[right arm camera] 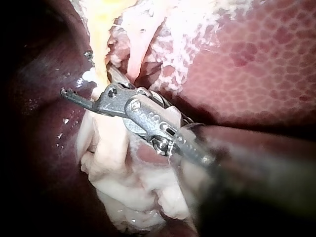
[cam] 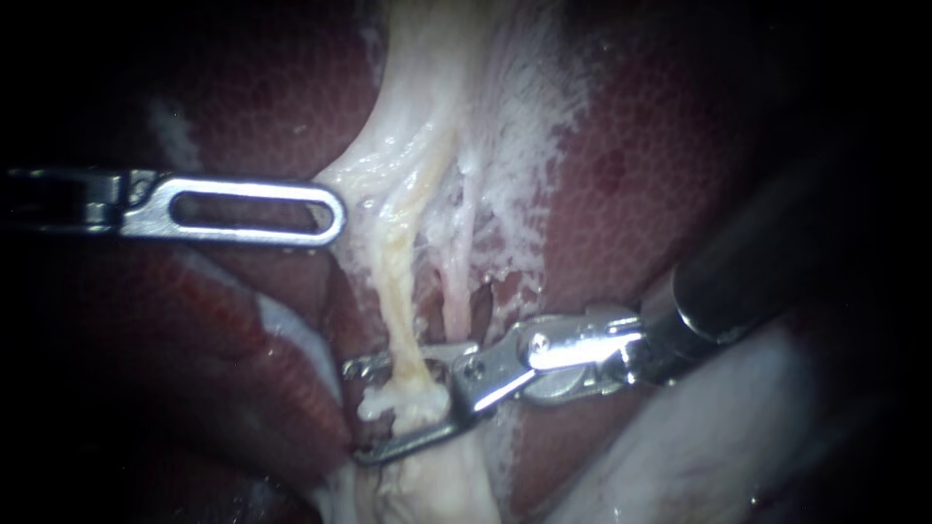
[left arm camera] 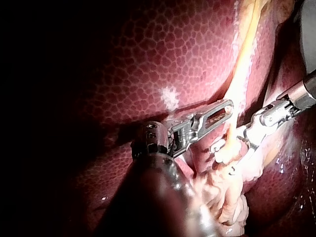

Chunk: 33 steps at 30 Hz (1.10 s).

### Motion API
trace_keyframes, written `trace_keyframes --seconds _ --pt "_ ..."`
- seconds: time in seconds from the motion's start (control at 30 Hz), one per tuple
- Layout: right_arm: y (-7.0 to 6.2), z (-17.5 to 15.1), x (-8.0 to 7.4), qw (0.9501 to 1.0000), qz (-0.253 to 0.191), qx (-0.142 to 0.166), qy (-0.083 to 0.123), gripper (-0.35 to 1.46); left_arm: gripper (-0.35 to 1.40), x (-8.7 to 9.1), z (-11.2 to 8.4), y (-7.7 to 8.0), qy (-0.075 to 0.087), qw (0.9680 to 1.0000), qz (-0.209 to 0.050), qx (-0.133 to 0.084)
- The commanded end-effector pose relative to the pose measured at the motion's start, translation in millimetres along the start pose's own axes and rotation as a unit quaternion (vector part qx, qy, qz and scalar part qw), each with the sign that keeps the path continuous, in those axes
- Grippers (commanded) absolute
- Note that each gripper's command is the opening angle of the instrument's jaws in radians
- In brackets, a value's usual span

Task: Going back first clip left tube

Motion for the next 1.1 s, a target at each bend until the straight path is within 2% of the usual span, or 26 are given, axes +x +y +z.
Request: trace_keyframes --seconds 0.03,0.3,0.63,0.83,1.1 --pt "-0.1 -0.2 0.0 1.0 0.0 -0.001 0.0 0.6 -0.35 0.0 0.0 0.0 0.0 1.0 0.0 0.0" --pt "-0.1 -3.1 -0.1 0.9999 0.002 -0.012 0.0 0.6 -0.35 0.0 0.0 0.0 0.0 1.0 0.0 0.0" --pt "-1.6 -9.8 0.9 0.9994 0.008 -0.034 0.0 0.6 -0.35 0.0 -0.1 0.1 0.0 1.0 0.0 0.0" --pt "-2.8 -15.5 2.4 0.9985 -0.001 -0.055 -0.002 0.6 -0.35 0.0 -0.1 0.2 0.001 1.0 0.0 0.001" --pt "-3.2 -20.8 5.7 0.9972 -0.017 -0.073 -0.006 0.6 -0.35 0.1 0.0 0.4 0.001 1.0 0.001 0.001"
